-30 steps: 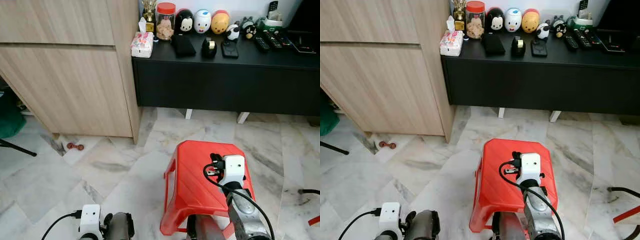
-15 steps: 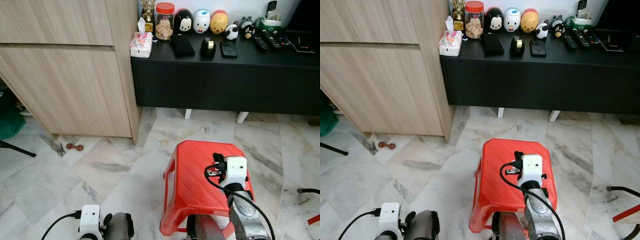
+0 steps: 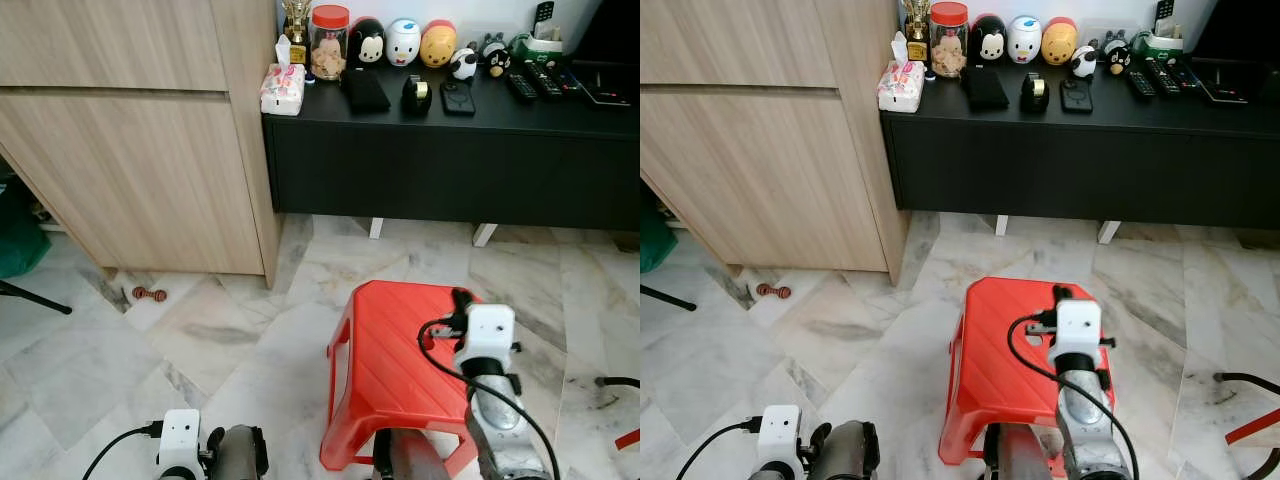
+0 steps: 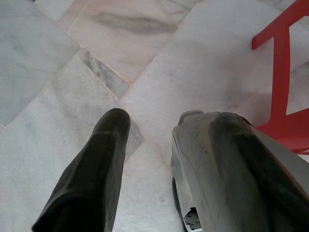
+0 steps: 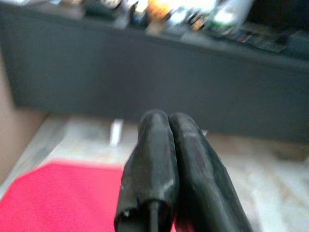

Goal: Hang keys on a hook

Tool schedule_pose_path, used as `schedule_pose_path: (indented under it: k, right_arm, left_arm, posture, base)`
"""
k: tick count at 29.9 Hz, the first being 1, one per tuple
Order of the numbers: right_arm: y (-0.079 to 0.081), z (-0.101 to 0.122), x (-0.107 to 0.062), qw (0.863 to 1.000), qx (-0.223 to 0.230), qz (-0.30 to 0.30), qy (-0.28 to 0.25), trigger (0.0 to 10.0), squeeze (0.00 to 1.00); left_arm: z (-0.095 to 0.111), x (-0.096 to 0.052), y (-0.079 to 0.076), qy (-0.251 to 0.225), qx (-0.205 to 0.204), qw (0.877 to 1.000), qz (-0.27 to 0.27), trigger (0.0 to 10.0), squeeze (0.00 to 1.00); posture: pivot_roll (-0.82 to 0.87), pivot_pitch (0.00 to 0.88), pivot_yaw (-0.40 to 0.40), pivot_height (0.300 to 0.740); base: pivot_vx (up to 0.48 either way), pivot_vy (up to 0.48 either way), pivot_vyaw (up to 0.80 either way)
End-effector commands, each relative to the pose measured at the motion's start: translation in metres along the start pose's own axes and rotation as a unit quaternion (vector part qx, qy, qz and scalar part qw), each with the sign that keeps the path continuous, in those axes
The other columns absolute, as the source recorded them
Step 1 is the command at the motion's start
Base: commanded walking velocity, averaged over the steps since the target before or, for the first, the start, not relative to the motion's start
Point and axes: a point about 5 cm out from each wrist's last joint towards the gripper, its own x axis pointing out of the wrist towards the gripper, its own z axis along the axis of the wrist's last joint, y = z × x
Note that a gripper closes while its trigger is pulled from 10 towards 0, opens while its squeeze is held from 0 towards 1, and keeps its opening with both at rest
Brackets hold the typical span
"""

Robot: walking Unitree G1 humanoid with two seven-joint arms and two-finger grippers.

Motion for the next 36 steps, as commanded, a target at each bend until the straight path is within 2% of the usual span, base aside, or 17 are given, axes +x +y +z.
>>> schedule_pose_path:
  k: [1, 9, 12, 16, 21, 23, 27, 31, 36]
  right_arm:
    - [-0.011, 0.003, 0.002, 0.999, 0.003, -0.044, -0.002, 10.0, 0.00]
    - [-0.019, 0.012, 0.007, 0.996, -0.003, -0.081, -0.020, 10.0, 0.00]
    - [-0.021, 0.020, 0.005, 0.993, -0.036, -0.107, -0.046, 10.0, 0.00]
    - [-0.023, 0.023, 0.005, 0.990, -0.047, -0.119, -0.055, 10.0, 0.00]
    - [-0.015, 0.019, 0.006, 0.995, -0.022, -0.092, -0.038, 10.0, 0.00]
    - [-0.004, 0.008, 0.005, 0.998, 0.032, -0.061, 0.004, 10.0, 0.00]
    - [0.004, 0.003, 0.004, 0.997, 0.068, -0.039, 0.025, 10.0, 0.00]
    - [0.020, -0.005, 0.002, 0.987, 0.144, 0.011, 0.073, 10.0, 0.00]
    - [0.029, -0.009, -0.002, 0.986, 0.136, 0.035, 0.085, 10.0, 0.00]
  left_arm:
    - [-0.024, -0.010, -0.002, 0.049, 0.005, 0.999, -0.008, 10.0, 0.00]
    - [-0.024, -0.010, -0.002, 0.048, 0.004, 0.999, -0.008, 10.0, 0.00]
    - [-0.024, -0.010, -0.002, 0.047, 0.004, 0.999, -0.008, 10.0, 0.00]
    - [-0.024, -0.010, -0.002, 0.047, 0.004, 0.999, -0.009, 10.0, 0.00]
    - [-0.024, -0.010, -0.002, 0.048, 0.004, 0.999, -0.009, 10.0, 0.00]
    - [-0.024, -0.010, -0.003, 0.049, 0.002, 0.999, -0.009, 10.0, 0.00]
    - [-0.024, -0.010, -0.002, 0.047, 0.002, 0.999, -0.008, 10.0, 0.00]
    - [-0.025, -0.010, -0.002, 0.048, -0.002, 0.999, -0.007, 10.0, 0.00]
    - [-0.025, -0.011, -0.002, 0.049, -0.001, 0.999, -0.008, 10.0, 0.00]
  posture:
    - [0.16, 0.139, -0.041, 0.608]
    - [0.16, 0.139, -0.041, 0.608]
    - [0.16, 0.138, -0.040, 0.608]
    - [0.16, 0.139, -0.039, 0.608]
    - [0.16, 0.138, -0.040, 0.608]
    - [0.17, 0.138, -0.040, 0.608]
    - [0.17, 0.138, -0.039, 0.608]
    - [0.16, 0.137, -0.038, 0.608]
    - [0.17, 0.137, -0.042, 0.608]
  base:
    - [0.000, 0.000, 0.00]
    - [0.000, 0.000, 0.00]
    - [0.000, 0.000, 0.00]
    - [0.000, 0.000, 0.00]
    - [0.000, 0.000, 0.00]
    - [0.000, 0.000, 0.00]
    - [0.000, 0.000, 0.00]
    - [0.000, 0.000, 0.00]
    - [0.000, 0.000, 0.00]
